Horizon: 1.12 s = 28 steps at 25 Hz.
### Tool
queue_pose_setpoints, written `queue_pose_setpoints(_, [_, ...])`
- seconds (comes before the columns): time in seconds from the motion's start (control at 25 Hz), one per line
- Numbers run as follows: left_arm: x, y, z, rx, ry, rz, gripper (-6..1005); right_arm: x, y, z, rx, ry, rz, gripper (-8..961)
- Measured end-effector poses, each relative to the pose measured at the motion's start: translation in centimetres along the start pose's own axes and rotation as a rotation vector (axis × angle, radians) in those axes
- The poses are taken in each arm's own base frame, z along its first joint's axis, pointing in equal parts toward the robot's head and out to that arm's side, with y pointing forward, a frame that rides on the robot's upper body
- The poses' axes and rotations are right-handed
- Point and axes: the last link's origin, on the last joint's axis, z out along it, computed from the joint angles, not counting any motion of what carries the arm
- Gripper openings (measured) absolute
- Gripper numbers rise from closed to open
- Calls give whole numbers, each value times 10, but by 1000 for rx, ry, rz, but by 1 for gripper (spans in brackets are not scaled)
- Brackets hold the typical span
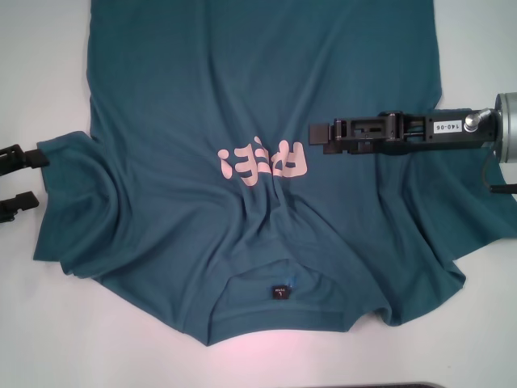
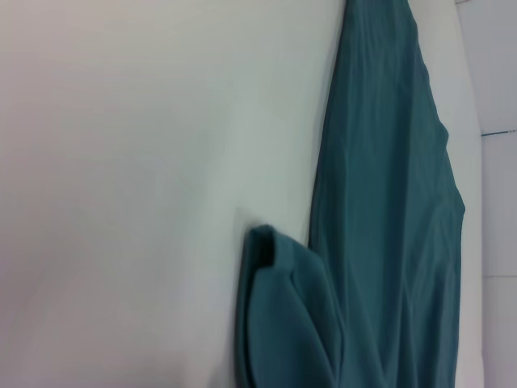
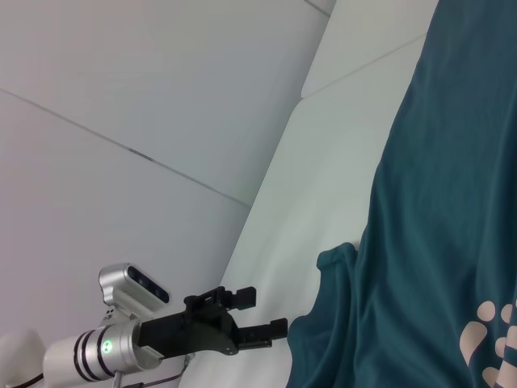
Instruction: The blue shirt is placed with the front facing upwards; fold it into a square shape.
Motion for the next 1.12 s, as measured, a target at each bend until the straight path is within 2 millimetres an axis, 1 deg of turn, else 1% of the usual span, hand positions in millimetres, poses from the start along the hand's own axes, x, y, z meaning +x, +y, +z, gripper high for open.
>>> queue_pose_setpoints(0.04, [2,1,3,13,3,14,861,0,0,0,0,0,0,854])
queue_pose_setpoints(0.32, [2,1,15,67,-37,56,855,0,0,0,-1,0,1,854])
queue_pose_setpoints(0.8, [-5,13,34,55,-115,78,812,0,0,-3,-6,-9,14,853])
queue_pose_setpoints(1.04, [-1,22,29,34,-109,88,791,0,-1,-6,-6,-28,21,853])
queue_pose_setpoints(1.12, [-1,22,29,39,-116,89,750,0,-1,-8,-6,-35,25,853])
